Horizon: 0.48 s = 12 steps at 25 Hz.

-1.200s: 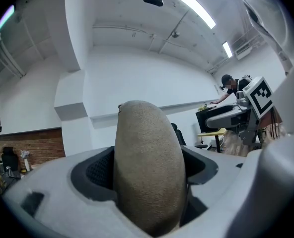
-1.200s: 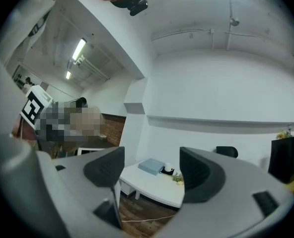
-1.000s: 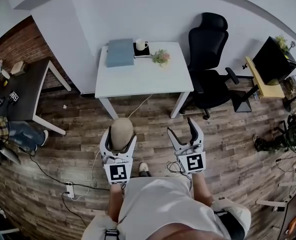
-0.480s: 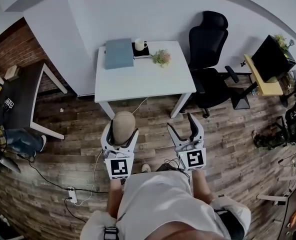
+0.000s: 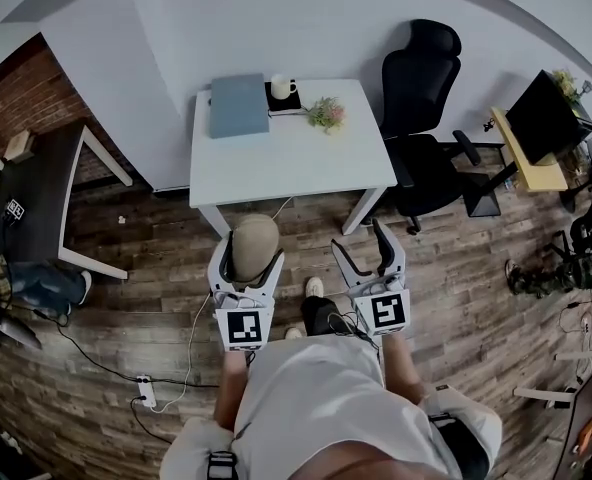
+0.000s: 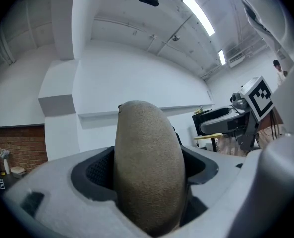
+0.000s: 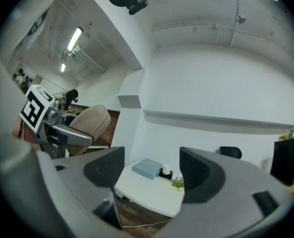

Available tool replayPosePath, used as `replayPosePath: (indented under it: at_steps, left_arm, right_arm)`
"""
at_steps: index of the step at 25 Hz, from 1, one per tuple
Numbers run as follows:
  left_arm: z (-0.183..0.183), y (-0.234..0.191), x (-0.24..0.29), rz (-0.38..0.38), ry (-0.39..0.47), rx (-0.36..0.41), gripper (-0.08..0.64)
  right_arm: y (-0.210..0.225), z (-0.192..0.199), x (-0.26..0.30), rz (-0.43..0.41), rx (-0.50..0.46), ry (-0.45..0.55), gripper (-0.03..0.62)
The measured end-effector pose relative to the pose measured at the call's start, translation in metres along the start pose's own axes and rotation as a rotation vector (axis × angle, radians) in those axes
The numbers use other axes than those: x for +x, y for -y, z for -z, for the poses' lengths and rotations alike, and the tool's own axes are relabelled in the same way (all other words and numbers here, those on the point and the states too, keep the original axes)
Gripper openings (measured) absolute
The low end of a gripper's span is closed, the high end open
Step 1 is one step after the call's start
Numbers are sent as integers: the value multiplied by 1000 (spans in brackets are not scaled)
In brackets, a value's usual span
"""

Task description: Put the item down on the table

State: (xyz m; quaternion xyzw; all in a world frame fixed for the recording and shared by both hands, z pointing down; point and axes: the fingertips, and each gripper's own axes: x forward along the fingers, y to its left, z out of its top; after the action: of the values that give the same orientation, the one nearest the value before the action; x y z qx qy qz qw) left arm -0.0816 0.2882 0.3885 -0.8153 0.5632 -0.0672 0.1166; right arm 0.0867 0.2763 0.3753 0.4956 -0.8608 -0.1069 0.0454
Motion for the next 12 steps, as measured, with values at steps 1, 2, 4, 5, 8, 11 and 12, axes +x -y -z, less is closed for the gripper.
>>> replayPosePath:
  at_steps: [1,2,4,5,8,11,12]
  left_arm:
    - [1,-1,3,0,-4,-6,400]
    - [2,-1,7,-2,-10,-19,400]
    - [4,-3,16,-1,-15,-22,400]
    - [5,-5,21,1,-15,-15,400]
    - [9,-11,35,-6,-21,-35,400]
    - [13,-17,51,-13,-30,-41,400]
    - [14,-20,57,-13,-31,-33,400]
  right_arm:
    - [2,2,4,1,-1,3,333]
    - [5,3,7,2,0,4,333]
    - [10,6,15,2,6,-4,333]
    - [13,7,20,3,11,-8,333]
    - [22,11,34,7,25,0,333]
    - [30,15,51,3,32,9,331]
    - [33,16,57,0,35,6,331]
